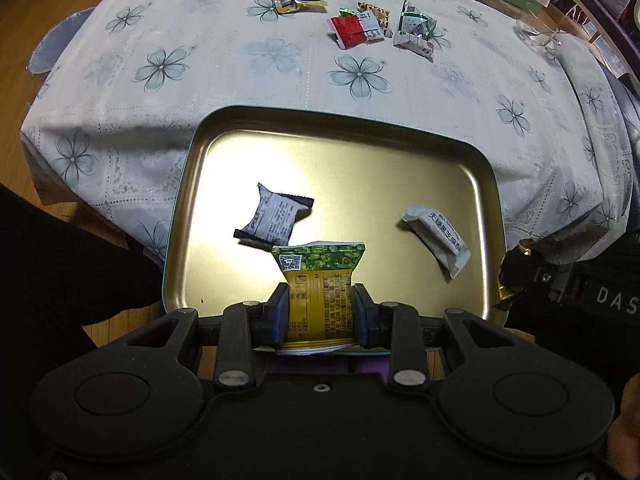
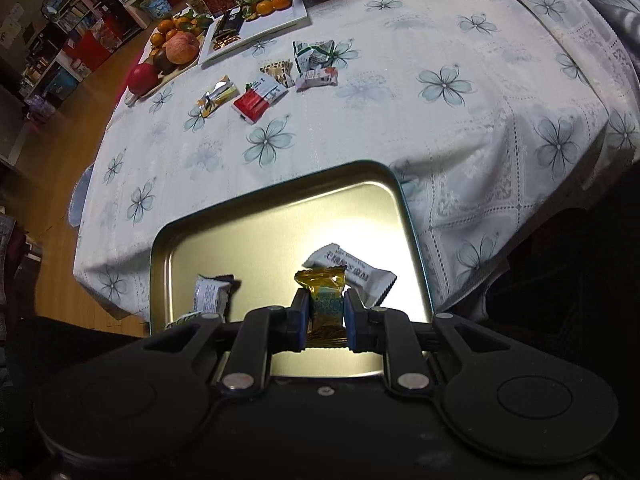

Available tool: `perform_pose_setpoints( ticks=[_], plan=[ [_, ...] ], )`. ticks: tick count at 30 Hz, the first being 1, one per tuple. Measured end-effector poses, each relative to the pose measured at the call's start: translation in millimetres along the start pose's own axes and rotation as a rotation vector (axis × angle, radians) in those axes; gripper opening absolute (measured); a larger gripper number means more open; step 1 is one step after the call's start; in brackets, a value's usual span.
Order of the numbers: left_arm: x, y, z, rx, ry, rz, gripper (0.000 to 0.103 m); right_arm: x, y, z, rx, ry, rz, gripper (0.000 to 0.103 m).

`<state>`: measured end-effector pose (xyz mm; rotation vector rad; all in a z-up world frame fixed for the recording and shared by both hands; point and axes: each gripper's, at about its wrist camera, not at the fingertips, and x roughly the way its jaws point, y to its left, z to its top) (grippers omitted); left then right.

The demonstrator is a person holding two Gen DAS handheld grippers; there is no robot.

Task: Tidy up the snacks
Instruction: 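Carry both held snacks over the gold tray, then open both grippers to release the snacks into the gold tray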

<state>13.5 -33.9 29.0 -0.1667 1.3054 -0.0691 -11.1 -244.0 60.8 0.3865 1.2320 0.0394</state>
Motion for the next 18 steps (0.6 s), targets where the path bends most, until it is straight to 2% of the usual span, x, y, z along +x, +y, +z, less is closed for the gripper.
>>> perform_pose_setpoints(
  ticks=[3,8,18],
  plan=[
    [-2,-1,-9,-0.003,0.003,-0.019,0.041,-3,-2,-19,-0.004,0.017,0.022,0.02],
    [-4,-6,-13,0.006,-0.009,-0.004,0.041,-5,-1,-34,-0.012,0.021,0.022,0.02],
    [-3,-16,-2,0.043,-0.037,0.001,0.041,-6,5,-18,-0.019,-0.004,0.026,0.02]
  ],
)
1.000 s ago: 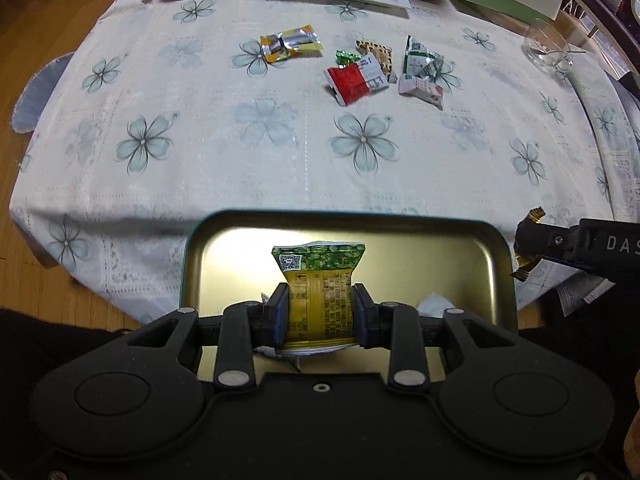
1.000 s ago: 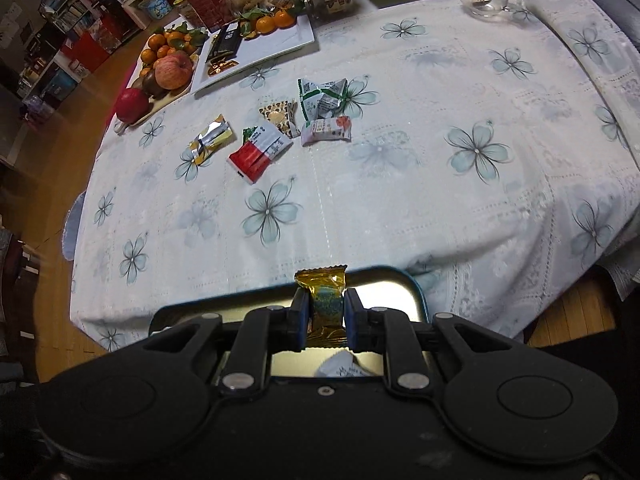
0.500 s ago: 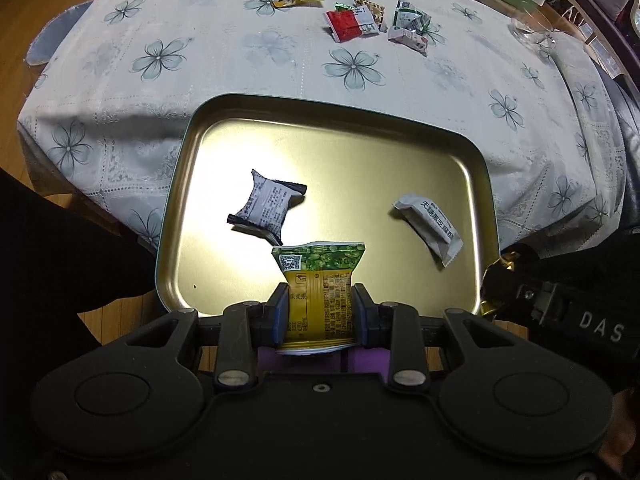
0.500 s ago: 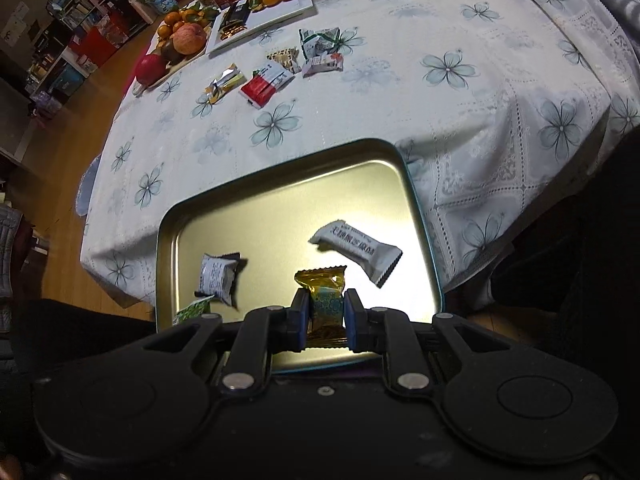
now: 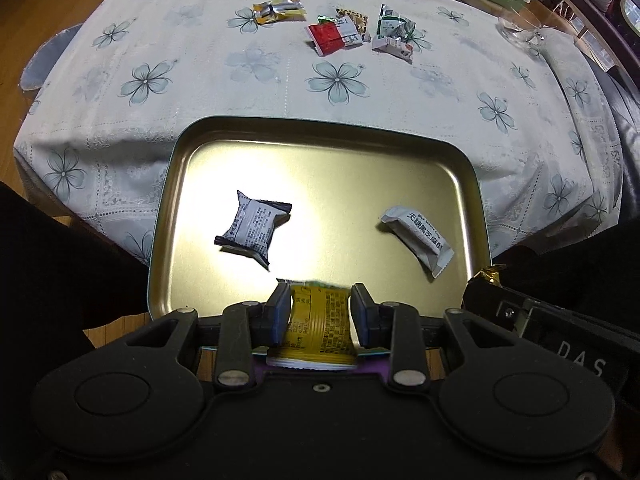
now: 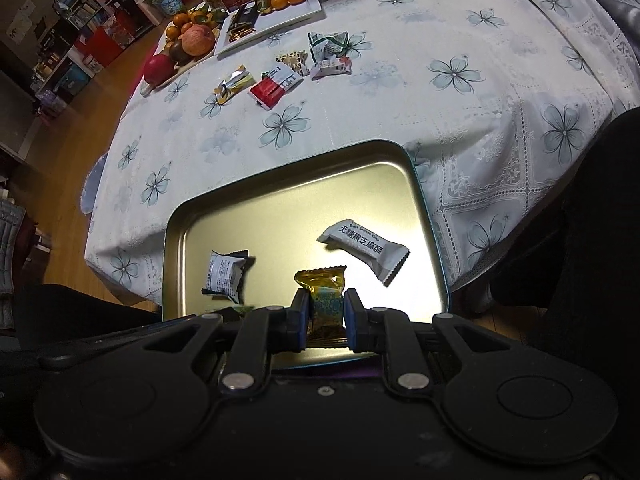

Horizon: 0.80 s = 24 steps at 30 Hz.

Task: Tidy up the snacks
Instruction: 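Open both grippers to release the snacks into the gold tray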

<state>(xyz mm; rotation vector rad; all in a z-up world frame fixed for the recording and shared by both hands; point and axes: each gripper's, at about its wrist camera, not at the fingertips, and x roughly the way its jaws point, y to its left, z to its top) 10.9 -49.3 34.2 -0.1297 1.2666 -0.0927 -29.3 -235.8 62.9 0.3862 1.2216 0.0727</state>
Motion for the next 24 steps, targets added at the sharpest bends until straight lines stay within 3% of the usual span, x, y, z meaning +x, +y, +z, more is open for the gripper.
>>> perform_pose_setpoints(
  ticks=[5,8,24],
  plan=[
    [3,1,1,-0.005,0.004,-0.004,0.042,2,2,3,0.001,-0.011,0.006,0.025],
    [7,1,-1,-0.006,0.017,0.005,0.042,5,2,2,0.001,-0.004,-0.009,0.038],
    [11,6,-8,-0.003,0.015,0.086,0.042,19,0,-4,-0.013,0.05,-0.057,0.043]
  ],
)
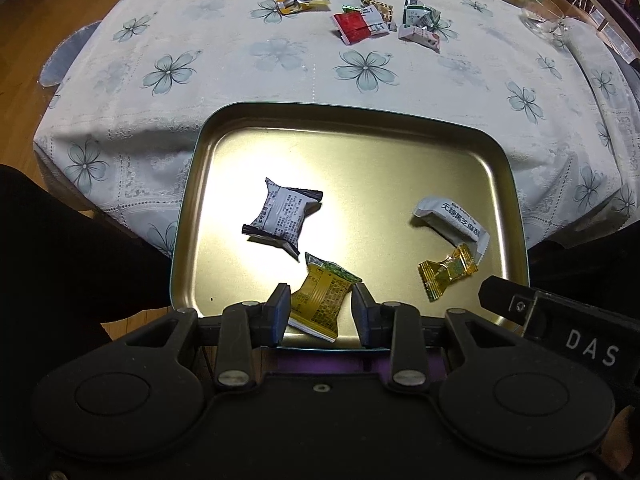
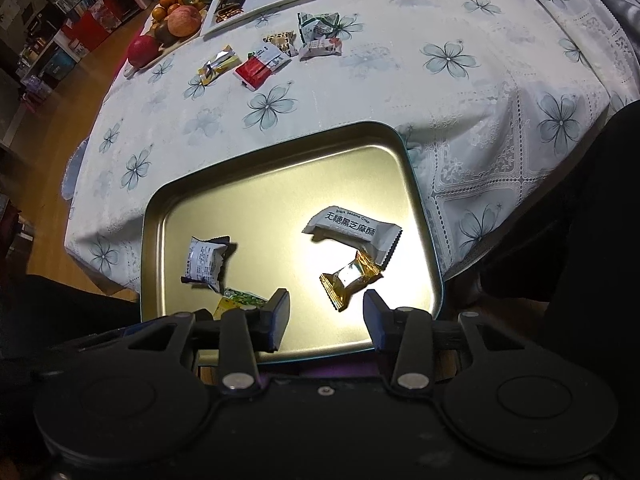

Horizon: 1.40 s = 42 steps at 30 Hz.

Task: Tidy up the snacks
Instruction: 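Open both grippers to release the snacks into the gold tray, then move both open grippers back toward the remaining snacks on the table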

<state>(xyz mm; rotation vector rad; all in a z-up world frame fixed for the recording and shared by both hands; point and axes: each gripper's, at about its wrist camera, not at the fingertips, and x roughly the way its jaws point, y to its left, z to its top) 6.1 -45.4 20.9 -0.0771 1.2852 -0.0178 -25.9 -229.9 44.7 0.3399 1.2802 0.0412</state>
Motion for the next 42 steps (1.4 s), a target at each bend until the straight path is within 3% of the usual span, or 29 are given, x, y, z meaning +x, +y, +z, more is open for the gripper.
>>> perform_pose_setpoints(
  ticks=[13,23,33,42],
  plan=[
    [15,9,3,-0.003,0.041,0.043,0.043,23,7,4,-0.021,0.074,-0.038,0.048],
    [31,22,20,-0.025,0.096,0.05,0.043,56,17,19,-0.078,0.201,-0.046,0.049],
    [48,31,60,0.009,0.149,0.055,0.042,89,33,60,-0.159,0.356,-0.04,0.049],
    [54,25,120,0.082,0.102,0.067,0.042,98,47,125,-0.218,0.383,0.011,0.048]
  ],
)
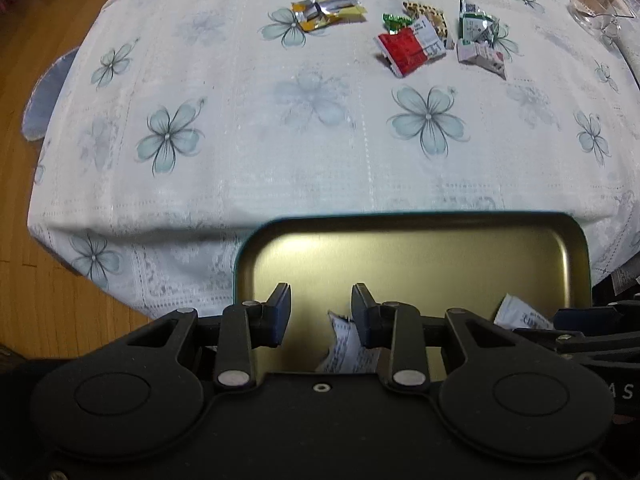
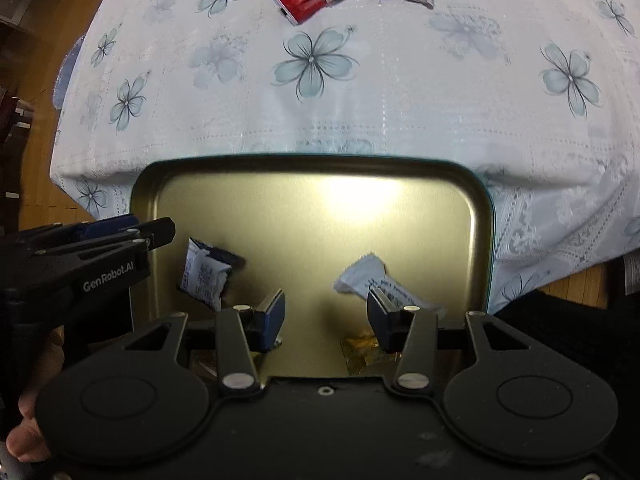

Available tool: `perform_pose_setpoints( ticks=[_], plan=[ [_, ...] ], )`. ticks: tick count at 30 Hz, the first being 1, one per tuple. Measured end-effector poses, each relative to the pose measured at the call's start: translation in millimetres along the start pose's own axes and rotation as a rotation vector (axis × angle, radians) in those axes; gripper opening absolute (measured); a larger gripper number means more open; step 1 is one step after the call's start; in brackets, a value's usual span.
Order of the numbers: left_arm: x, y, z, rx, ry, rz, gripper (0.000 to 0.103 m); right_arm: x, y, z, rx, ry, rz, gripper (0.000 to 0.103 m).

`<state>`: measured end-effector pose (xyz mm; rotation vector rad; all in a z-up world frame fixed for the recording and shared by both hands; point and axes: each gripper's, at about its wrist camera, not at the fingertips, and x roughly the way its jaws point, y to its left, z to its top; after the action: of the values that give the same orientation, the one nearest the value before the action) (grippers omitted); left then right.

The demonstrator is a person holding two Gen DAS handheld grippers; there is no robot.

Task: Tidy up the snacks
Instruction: 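Move both open grippers back toward the remaining snacks on the table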

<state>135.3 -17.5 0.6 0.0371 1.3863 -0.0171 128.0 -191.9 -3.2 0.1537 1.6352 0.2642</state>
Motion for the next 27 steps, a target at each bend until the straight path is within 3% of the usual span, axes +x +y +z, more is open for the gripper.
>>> perform_pose_setpoints(
  ticks=[3,8,16,21,27],
  plan=[
    [-1,1,23,0.009,-0.034,0.006,0.042,-10,-3,27,-0.008,-0.047,0.014,0.047],
    [3,1,63,0.008,-0.068,0.012,0.042,-31,-8,78,0.012,-0.187,-0.071,0.048],
    [11,6,127,-0.013,-0.111,0.001,0.042,-46,-33,146,0.217,-0.391,-0.154,0.048],
    [23,12,170,-0.006,-0.146,0.009,0.042,-41,-55,182,0.327,-0.406,-0.118,0.047],
    [45,14,215,-0.015,-0.19,-0.008,0.042,-26,-69,199,0.362,-0.352,-0.043,0.047]
  ],
)
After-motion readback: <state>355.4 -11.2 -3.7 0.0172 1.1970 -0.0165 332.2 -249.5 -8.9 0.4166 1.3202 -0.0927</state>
